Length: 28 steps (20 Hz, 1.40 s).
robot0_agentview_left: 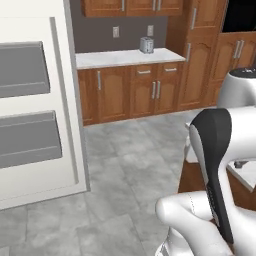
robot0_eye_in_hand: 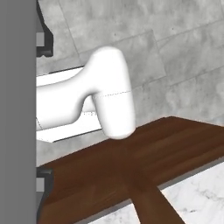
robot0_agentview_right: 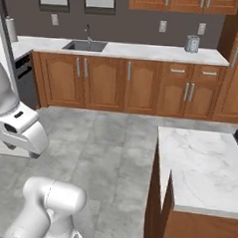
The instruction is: Retrieve the butter from the fridge and place it on a plate on the dining table. Then retrieve the butter knife by the fridge and place it near the plate.
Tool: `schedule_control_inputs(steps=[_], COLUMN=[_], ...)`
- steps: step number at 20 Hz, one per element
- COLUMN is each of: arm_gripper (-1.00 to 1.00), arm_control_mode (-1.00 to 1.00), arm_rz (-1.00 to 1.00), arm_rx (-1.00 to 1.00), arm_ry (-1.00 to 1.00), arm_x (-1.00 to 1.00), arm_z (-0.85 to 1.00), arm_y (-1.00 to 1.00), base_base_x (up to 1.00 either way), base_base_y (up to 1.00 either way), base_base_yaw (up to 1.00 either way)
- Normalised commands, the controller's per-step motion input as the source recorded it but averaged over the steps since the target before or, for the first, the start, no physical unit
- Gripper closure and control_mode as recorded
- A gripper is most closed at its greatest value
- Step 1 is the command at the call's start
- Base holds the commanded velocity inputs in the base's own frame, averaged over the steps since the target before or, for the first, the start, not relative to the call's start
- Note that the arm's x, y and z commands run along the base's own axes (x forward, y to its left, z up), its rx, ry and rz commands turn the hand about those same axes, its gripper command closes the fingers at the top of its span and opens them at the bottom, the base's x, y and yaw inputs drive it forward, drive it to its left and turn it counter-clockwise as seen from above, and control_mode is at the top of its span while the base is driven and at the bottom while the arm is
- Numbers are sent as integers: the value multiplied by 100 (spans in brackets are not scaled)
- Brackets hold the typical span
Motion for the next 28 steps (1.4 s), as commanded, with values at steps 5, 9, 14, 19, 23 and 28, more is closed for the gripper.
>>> schedule_control_inputs(steps=[5, 9, 14, 19, 23, 28], arm_gripper=[-100, -100, -100, -100, -100, -100], arm_control_mode=[100, 100, 100, 100, 100, 100], arm_rz=[0, 0, 0, 0, 0, 0], arm_rx=[0, 0, 0, 0, 0, 0], arm_ry=[0, 0, 0, 0, 0, 0], arm_x=[0, 0, 0, 0, 0, 0], arm_z=[0, 0, 0, 0, 0, 0], arm_y=[0, 0, 0, 0, 0, 0], base_base_x=[10, 27, 67, 81, 75, 75], base_base_y=[-40, -57, -46, -26, -13, -1], base_base_yaw=[0, 0, 9, 9, 7, 4])
